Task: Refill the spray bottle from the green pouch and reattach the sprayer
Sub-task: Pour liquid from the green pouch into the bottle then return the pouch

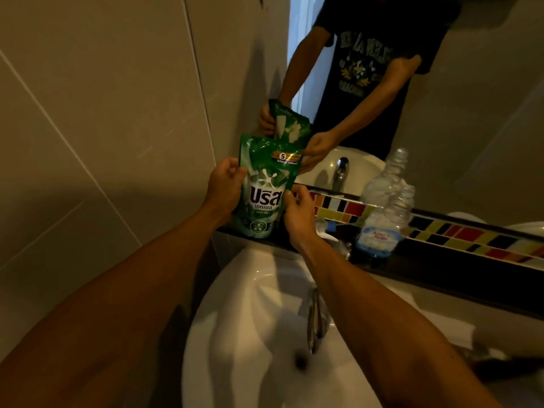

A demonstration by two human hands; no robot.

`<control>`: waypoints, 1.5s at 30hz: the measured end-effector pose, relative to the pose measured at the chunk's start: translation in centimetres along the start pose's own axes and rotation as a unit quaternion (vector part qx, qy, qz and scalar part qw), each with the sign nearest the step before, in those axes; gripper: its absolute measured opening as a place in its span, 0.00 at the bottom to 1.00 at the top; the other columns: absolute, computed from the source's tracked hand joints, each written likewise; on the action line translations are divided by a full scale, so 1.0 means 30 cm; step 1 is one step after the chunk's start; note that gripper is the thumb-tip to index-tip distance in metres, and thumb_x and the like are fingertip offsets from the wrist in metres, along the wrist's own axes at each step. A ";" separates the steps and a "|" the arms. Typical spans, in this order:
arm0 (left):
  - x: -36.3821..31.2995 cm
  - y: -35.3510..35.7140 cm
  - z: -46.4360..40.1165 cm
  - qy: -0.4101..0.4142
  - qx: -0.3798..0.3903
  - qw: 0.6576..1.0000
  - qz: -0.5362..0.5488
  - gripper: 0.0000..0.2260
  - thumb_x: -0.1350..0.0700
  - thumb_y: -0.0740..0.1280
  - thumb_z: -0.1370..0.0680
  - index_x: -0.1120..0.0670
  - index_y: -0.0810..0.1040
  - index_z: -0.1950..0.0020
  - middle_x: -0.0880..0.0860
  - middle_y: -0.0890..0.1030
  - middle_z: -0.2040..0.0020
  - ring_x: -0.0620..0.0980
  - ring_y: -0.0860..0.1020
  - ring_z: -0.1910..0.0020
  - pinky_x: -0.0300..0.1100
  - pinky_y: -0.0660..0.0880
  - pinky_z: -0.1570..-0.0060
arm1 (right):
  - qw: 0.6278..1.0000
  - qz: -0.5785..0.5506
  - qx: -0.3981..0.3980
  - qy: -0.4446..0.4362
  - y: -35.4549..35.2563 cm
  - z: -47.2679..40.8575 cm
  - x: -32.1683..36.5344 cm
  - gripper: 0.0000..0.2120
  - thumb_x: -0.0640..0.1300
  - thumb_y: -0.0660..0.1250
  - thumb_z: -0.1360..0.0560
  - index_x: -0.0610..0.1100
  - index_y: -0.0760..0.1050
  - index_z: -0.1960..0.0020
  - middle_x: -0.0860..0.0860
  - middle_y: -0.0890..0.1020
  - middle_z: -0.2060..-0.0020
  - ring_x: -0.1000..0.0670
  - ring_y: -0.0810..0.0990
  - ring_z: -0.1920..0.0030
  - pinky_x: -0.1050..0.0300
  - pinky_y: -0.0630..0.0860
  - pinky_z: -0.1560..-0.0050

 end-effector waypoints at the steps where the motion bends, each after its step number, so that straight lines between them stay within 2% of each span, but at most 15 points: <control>1: -0.017 0.027 0.019 -0.001 0.021 1.000 0.016 0.05 0.57 0.62 0.18 0.50 0.75 0.53 0.57 0.82 0.53 0.53 0.82 0.55 0.48 0.80 0.58 | 1.000 -0.002 -0.005 -0.003 -0.037 0.024 0.014 0.06 0.41 0.61 0.16 0.47 0.75 0.49 0.57 0.84 0.54 0.59 0.83 0.52 0.55 0.82 0.52; 2: -0.035 0.055 0.039 -0.004 0.039 0.999 0.035 0.04 0.58 0.62 0.17 0.51 0.75 0.51 0.58 0.82 0.52 0.55 0.82 0.53 0.50 0.81 0.55 | 1.000 -0.004 -0.007 -0.002 -0.072 0.045 0.026 0.05 0.42 0.61 0.15 0.47 0.75 0.47 0.55 0.84 0.52 0.58 0.83 0.50 0.53 0.82 0.51; 4: -0.070 0.112 0.079 -0.017 0.061 0.996 0.062 0.04 0.59 0.62 0.17 0.53 0.75 0.49 0.55 0.83 0.52 0.54 0.82 0.53 0.52 0.82 0.53 | 1.000 -0.016 -0.004 0.006 -0.138 0.082 0.048 0.05 0.42 0.59 0.15 0.45 0.74 0.45 0.45 0.83 0.45 0.46 0.83 0.43 0.43 0.82 0.44; 6: -0.106 0.169 0.112 -0.039 0.076 0.994 0.075 0.04 0.59 0.62 0.17 0.53 0.76 0.49 0.52 0.83 0.53 0.53 0.82 0.54 0.53 0.81 0.54 | 1.000 -0.025 -0.010 0.013 -0.211 0.116 0.070 0.05 0.42 0.58 0.15 0.46 0.73 0.45 0.41 0.83 0.44 0.41 0.83 0.43 0.40 0.82 0.45; 8: -0.146 0.224 0.142 -0.054 0.098 0.991 0.077 0.04 0.59 0.63 0.18 0.52 0.76 0.50 0.50 0.82 0.54 0.51 0.81 0.54 0.53 0.81 0.54 | 0.999 -0.025 -0.024 0.015 -0.286 0.147 0.092 0.05 0.43 0.58 0.14 0.46 0.73 0.45 0.40 0.83 0.44 0.39 0.83 0.45 0.41 0.83 0.50; 12: -0.225 0.326 0.209 -0.058 0.139 0.985 0.084 0.04 0.60 0.63 0.18 0.53 0.76 0.48 0.50 0.81 0.54 0.49 0.80 0.55 0.47 0.81 0.57 | 0.997 -0.044 -0.053 0.025 -0.421 0.197 0.121 0.07 0.43 0.58 0.14 0.42 0.72 0.41 0.41 0.82 0.43 0.40 0.82 0.42 0.32 0.81 0.44; 17: -0.285 0.424 0.273 -0.074 0.154 0.981 0.093 0.05 0.60 0.63 0.18 0.56 0.75 0.43 0.53 0.81 0.51 0.51 0.80 0.52 0.46 0.80 0.62 | 0.994 -0.079 -0.067 0.030 -0.518 0.250 0.165 0.06 0.44 0.58 0.14 0.47 0.73 0.41 0.43 0.83 0.42 0.42 0.82 0.40 0.34 0.79 0.39; 20: -0.303 0.461 0.297 -0.086 0.159 0.978 0.104 0.07 0.59 0.63 0.18 0.56 0.75 0.41 0.54 0.81 0.49 0.52 0.81 0.51 0.47 0.80 0.61 | 0.993 -0.090 -0.076 0.030 -0.551 0.266 0.183 0.09 0.45 0.56 0.14 0.46 0.71 0.36 0.42 0.83 0.43 0.41 0.83 0.41 0.35 0.80 0.40; 25: -0.349 0.494 0.321 -0.101 0.165 0.975 0.113 0.04 0.58 0.63 0.18 0.50 0.77 0.48 0.50 0.82 0.54 0.50 0.82 0.54 0.47 0.79 0.62 | 0.991 -0.115 -0.064 0.037 -0.572 0.284 0.199 0.11 0.49 0.55 0.14 0.49 0.66 0.32 0.45 0.82 0.43 0.44 0.82 0.42 0.38 0.81 0.42; 29: -0.370 0.493 0.327 -0.102 0.155 0.978 0.092 0.04 0.58 0.63 0.19 0.51 0.76 0.46 0.53 0.81 0.51 0.52 0.81 0.52 0.49 0.78 0.62 | 0.983 -0.167 -0.024 0.074 -0.548 0.307 0.187 0.14 0.49 0.55 0.14 0.50 0.68 0.30 0.49 0.83 0.42 0.47 0.82 0.43 0.35 0.77 0.39; 32: -0.385 0.490 0.325 -0.102 0.156 0.980 0.068 0.06 0.59 0.62 0.19 0.53 0.76 0.44 0.55 0.80 0.49 0.52 0.79 0.52 0.49 0.78 0.63 | 0.980 -0.186 -0.003 0.074 -0.537 0.329 0.179 0.16 0.48 0.58 0.15 0.53 0.67 0.27 0.48 0.80 0.35 0.44 0.80 0.37 0.30 0.76 0.39; 36: -0.393 0.485 0.317 -0.114 0.135 0.983 0.057 0.06 0.60 0.63 0.19 0.53 0.75 0.43 0.56 0.79 0.47 0.53 0.79 0.52 0.53 0.79 0.58 | 0.982 -0.181 -0.004 0.047 -0.536 0.351 0.178 0.20 0.47 0.61 0.15 0.57 0.64 0.25 0.45 0.78 0.31 0.41 0.79 0.34 0.34 0.78 0.38; 40: -0.393 0.488 0.309 -0.123 0.116 0.984 0.049 0.07 0.60 0.62 0.18 0.55 0.75 0.41 0.57 0.80 0.46 0.51 0.79 0.56 0.52 0.79 0.59 | 0.980 -0.195 -0.012 0.040 -0.526 0.357 0.176 0.22 0.43 0.61 0.15 0.59 0.64 0.25 0.45 0.79 0.31 0.43 0.81 0.37 0.43 0.83 0.48; 43: -0.395 0.489 0.300 -0.110 0.106 0.988 0.030 0.10 0.60 0.64 0.19 0.57 0.76 0.38 0.59 0.80 0.43 0.53 0.80 0.55 0.57 0.80 0.50 | 0.980 -0.198 -0.019 0.033 -0.529 0.353 0.180 0.21 0.43 0.62 0.15 0.62 0.64 0.27 0.44 0.79 0.32 0.42 0.82 0.37 0.40 0.83 0.45; 45: -0.403 0.492 0.293 -0.096 0.102 0.990 0.021 0.10 0.61 0.65 0.20 0.56 0.76 0.39 0.59 0.81 0.43 0.52 0.80 0.57 0.55 0.81 0.52 | 0.980 -0.195 -0.022 0.030 -0.535 0.350 0.181 0.21 0.43 0.62 0.16 0.65 0.66 0.30 0.43 0.80 0.33 0.41 0.82 0.37 0.37 0.82 0.43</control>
Point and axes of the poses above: each hand's wrist, its own z-axis away from the middle knuckle, its own y-axis out of the palm, x = y × z, the point moved 7 cm from there along -z, towards the middle knuckle
